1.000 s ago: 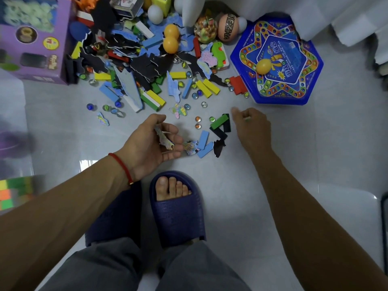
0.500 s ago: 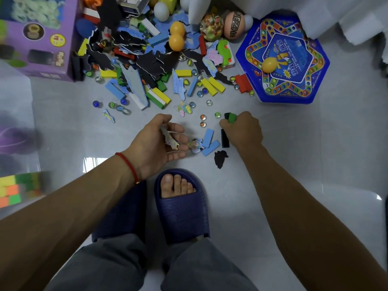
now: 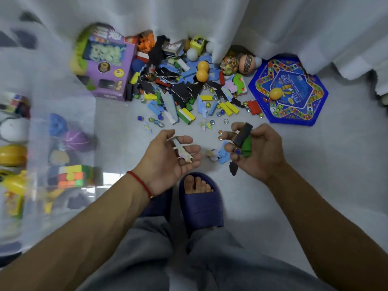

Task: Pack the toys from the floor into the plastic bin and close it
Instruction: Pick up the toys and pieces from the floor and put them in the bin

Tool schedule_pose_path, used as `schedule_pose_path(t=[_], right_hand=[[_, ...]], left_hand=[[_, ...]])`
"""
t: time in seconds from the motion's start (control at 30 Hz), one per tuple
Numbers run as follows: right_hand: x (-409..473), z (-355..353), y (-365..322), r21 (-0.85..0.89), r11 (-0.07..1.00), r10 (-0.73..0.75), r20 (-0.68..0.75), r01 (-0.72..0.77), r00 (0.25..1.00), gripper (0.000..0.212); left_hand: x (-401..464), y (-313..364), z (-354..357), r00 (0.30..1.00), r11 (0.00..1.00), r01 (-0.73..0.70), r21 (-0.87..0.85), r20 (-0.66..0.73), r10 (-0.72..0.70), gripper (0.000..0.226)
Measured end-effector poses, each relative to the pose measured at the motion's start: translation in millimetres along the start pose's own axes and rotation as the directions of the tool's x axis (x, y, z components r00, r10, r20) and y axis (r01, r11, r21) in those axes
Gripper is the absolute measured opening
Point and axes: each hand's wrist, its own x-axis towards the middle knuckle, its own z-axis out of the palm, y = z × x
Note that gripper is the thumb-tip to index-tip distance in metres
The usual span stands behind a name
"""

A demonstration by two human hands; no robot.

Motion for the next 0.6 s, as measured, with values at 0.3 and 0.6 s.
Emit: schedule_pose_path(t=[0.3, 0.6], right_hand=[[13.5, 255.6, 29.6, -0.458, 0.850, 0.367, 0.160, -0.260, 0.916, 0.024], [5.3, 343.7, 57.1, -0.398, 0.875, 0.399, 0.271, -0.276, 0.876, 0.084]], left_hand=[[-193.4, 82.2, -101.2, 0.839, 0.847, -0.498, -0.183, -0.347, 0.418, 0.040], [-241.4, 110.7, -119.2, 0.598, 0.772, -0.633, 0.049, -0.602, 0.529, 0.027]])
